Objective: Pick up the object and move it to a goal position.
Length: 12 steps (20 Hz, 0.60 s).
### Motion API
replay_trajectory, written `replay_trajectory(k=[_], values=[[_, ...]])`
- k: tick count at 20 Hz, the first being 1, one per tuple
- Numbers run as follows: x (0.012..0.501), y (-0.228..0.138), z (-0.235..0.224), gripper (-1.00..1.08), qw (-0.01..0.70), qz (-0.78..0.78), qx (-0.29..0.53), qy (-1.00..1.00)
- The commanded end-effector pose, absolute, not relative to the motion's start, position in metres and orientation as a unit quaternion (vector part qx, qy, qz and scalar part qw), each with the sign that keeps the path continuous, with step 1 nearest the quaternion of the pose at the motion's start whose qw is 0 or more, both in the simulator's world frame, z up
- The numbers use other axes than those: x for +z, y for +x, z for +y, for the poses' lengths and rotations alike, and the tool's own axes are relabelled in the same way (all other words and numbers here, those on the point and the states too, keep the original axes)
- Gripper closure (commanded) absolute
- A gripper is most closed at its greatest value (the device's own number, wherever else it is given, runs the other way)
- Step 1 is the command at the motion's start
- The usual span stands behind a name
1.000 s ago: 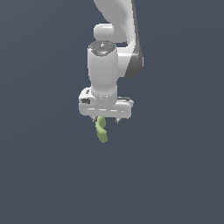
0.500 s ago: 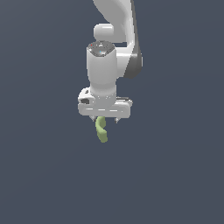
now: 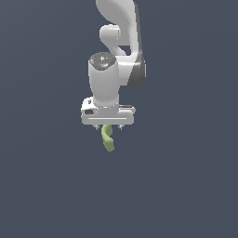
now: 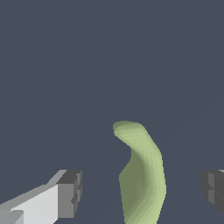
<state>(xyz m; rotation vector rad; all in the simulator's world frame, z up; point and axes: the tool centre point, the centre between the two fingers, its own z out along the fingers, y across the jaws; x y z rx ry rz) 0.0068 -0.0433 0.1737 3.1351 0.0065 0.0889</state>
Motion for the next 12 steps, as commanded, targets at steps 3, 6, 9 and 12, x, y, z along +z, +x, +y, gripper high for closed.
replay_trajectory(k=[3,6,9,12], values=[[0.159,-0.004,-0.051,-0.92,0.002,0.033,0.013,0.999],[0.152,-0.009,-0.055,-0.92,0.001,0.048,0.007,0.999],[0.148,-0.013,-0.057,-0.92,0.0,0.058,0.002,0.998],[0.146,-0.014,-0.058,-0.92,0.0,0.062,0.0,0.998]])
